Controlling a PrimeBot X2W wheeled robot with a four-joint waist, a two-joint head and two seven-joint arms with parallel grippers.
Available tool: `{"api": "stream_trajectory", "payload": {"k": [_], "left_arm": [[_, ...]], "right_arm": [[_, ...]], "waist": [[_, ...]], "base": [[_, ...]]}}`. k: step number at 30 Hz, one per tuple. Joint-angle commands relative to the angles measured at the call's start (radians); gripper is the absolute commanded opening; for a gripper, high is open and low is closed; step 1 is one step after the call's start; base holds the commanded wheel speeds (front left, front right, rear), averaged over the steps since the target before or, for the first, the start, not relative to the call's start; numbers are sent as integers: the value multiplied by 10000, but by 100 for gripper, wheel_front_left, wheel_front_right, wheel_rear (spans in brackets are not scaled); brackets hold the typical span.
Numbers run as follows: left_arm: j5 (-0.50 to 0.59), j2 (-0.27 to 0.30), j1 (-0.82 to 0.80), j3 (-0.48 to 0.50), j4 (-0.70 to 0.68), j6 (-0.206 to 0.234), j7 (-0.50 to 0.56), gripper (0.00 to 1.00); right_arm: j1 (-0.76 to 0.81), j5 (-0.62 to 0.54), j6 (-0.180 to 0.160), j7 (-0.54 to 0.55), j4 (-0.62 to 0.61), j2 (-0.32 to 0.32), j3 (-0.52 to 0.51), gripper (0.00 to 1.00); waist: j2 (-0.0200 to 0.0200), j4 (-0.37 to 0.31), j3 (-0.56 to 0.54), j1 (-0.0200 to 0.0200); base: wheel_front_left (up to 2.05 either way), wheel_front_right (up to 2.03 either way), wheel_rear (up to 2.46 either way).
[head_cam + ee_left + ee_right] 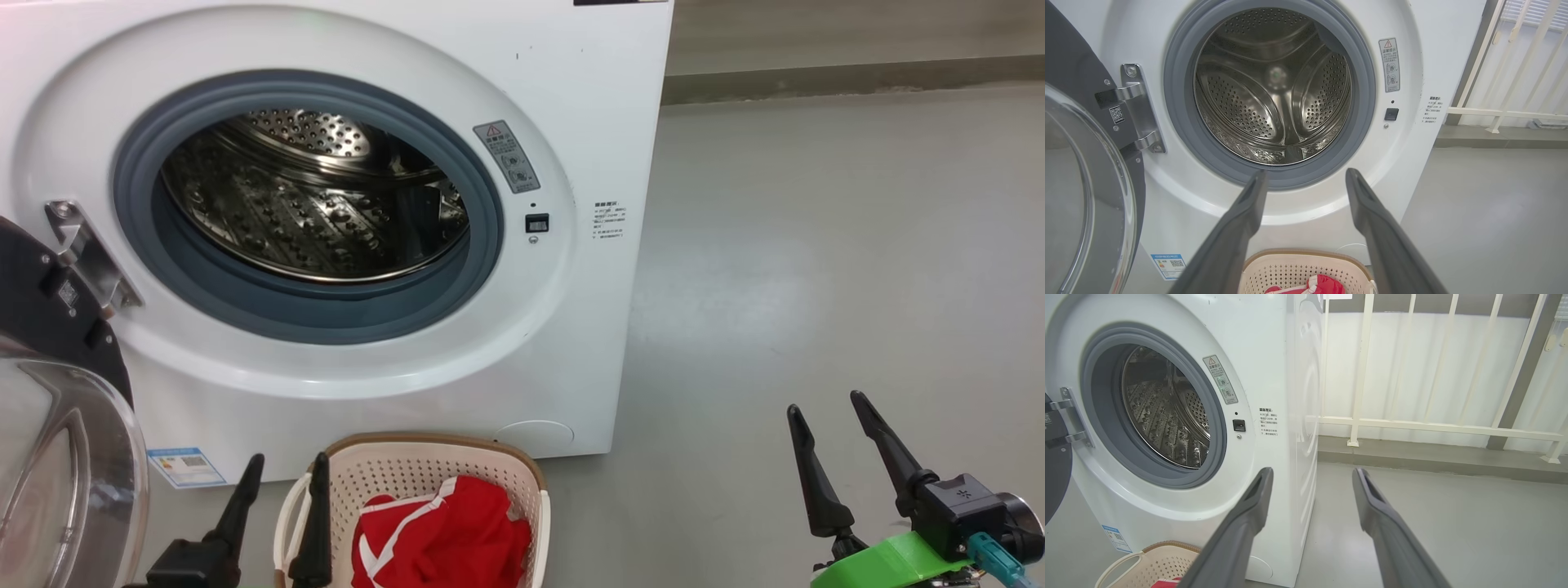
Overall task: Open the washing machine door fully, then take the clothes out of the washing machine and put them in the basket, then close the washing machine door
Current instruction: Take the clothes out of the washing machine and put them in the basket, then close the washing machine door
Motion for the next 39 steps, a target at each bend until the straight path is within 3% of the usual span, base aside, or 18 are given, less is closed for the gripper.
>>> {"api": "stream_trajectory", "payload": {"k": [1, 12, 29, 39], "left_arm": [[178, 141, -83, 391, -194, 40, -120, 100], [447, 163, -130, 324, -151, 154, -120, 100], [130, 24, -170, 318, -314, -109, -120, 100], [161, -11, -140, 273, -338, 43, -120, 100]], "right_arm": [[-63, -99, 48, -65, -285, -32, 141, 100], [-16, 1, 48, -65, -182, -24, 161, 100], [-96, 115, 48, -65, -48, -18, 155, 100], [-103, 200, 48, -65, -39, -17, 216, 100]], "waist": [[0, -10, -32, 0], [0, 49, -101, 0], [0, 103, -46, 0], [0, 128, -29, 0]], "base": [[0, 0, 0], [-42, 42, 0], [-158, 158, 0], [-29, 29, 0]]}}
